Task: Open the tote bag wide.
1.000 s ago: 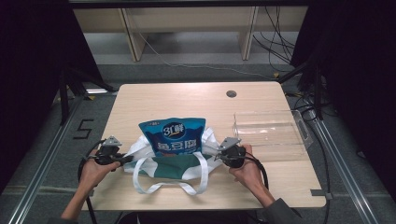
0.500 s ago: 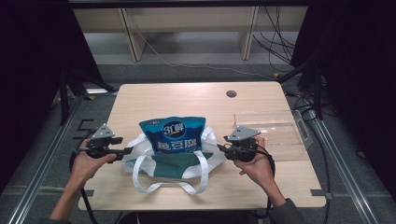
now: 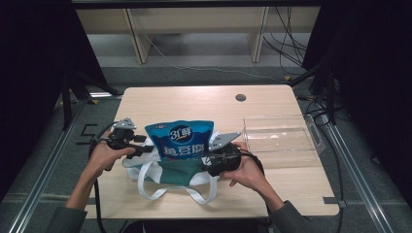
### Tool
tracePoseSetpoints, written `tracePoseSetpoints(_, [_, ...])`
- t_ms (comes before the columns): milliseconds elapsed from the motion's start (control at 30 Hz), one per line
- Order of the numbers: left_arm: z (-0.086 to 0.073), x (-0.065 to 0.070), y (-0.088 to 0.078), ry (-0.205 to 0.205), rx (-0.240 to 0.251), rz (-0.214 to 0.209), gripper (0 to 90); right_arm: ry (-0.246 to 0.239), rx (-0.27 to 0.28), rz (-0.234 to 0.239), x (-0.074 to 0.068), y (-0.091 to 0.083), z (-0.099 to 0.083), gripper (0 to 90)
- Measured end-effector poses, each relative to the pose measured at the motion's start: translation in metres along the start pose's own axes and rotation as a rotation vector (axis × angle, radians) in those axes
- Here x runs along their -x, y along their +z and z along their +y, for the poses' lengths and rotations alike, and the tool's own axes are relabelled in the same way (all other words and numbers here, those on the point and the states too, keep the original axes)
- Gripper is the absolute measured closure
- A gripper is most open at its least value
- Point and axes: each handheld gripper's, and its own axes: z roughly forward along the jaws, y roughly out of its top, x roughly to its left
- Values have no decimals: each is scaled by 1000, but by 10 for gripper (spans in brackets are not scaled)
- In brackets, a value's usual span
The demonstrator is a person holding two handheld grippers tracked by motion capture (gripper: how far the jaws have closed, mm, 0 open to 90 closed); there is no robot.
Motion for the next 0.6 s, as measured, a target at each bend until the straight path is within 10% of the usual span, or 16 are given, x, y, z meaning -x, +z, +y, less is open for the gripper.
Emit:
tracePoseSetpoints(200, [2, -10, 4, -16, 39, -14, 835, -75, -99, 32, -9, 11, -13, 751])
tracePoseSetpoints(400, [13, -16, 16, 51, -56, 75, 880, -159, -148, 73, -32, 0, -19, 774])
tracePoseSetpoints(600, [10, -33, 47, -21, -144, 108, 879, -180, -187, 137, -46, 7, -41, 783])
